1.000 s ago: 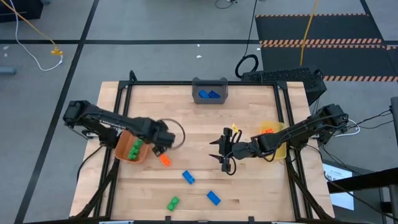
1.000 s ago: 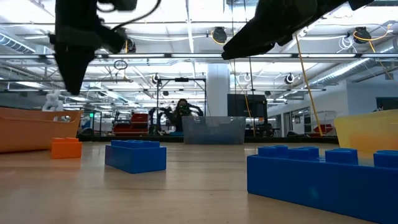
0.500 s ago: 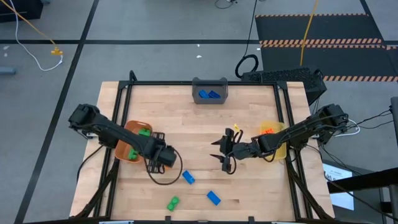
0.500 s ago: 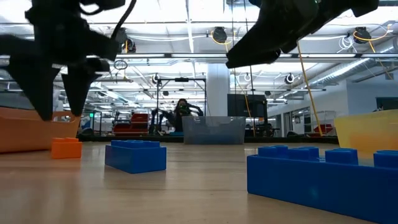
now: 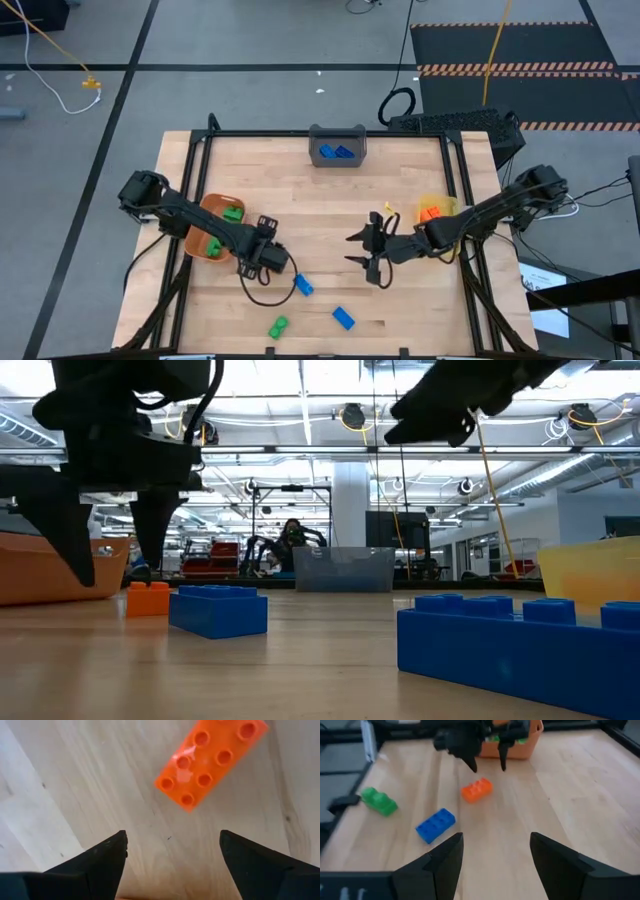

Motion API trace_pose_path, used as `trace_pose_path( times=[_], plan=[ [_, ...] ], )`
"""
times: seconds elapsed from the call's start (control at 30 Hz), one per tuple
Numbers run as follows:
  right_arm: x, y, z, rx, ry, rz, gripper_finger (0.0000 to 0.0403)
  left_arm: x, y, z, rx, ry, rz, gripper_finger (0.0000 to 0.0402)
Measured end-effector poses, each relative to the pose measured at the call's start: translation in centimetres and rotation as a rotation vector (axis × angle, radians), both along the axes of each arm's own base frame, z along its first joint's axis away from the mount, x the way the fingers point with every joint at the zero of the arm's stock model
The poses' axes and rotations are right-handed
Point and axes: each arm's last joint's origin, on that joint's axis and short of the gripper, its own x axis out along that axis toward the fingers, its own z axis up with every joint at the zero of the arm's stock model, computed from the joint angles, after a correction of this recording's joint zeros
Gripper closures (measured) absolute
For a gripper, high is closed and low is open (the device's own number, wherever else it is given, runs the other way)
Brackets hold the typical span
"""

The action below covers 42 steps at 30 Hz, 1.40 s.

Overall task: Sort & place blocks by color
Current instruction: Put the orange game piece into the yellow bin

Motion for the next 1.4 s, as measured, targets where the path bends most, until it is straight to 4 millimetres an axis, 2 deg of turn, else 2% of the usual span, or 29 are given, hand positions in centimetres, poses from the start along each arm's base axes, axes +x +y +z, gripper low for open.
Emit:
trace_pose_path(
  times=[0.13,0.27,0.4,0.7,0.9,1.17,1.3,1.4],
  plan=[
    [-0.3,0.2,0.4,0.024,-0.013,-0.003,0.0181,-0.3,0.2,0.8,0.063,0.031,-0.030,0.0075],
    [-0.3,0.3,0.4,0.023,-0.014,0.000,0.0181,0.3,-0.3,1.7,0.067,-0.060,-0.090,0.0073],
    [-0.3,0.3,0.4,0.023,-0.010,-0.002,0.0181,0.9,-1.3,1.7,0.029,-0.129,-0.161,0.0073],
    [-0.3,0.2,0.4,0.007,-0.013,0.004,0.0181,1.2,-1.8,1.0,-0.066,-0.099,-0.193,0.0073],
    [-0.1,0.0,0.5,0.002,-0.026,-0.002,0.0181,2.9,-0.6,-0.9,-0.101,-0.144,-0.191,0.0073],
    [-0.1,-0.1,0.5,-0.031,-0.029,0.013,0.0181,3.5,0.2,-3.4,-0.130,-0.035,-0.175,0.0074],
    [0.1,-0.4,0.6,-0.051,-0.032,0.013,0.0181,3.8,0.6,-3.5,-0.187,-0.033,-0.163,0.0099],
    [0.2,-0.6,0.7,-0.064,-0.042,0.014,0.0181,4.0,1.2,-3.6,-0.223,-0.033,-0.149,0.0150]
  ],
)
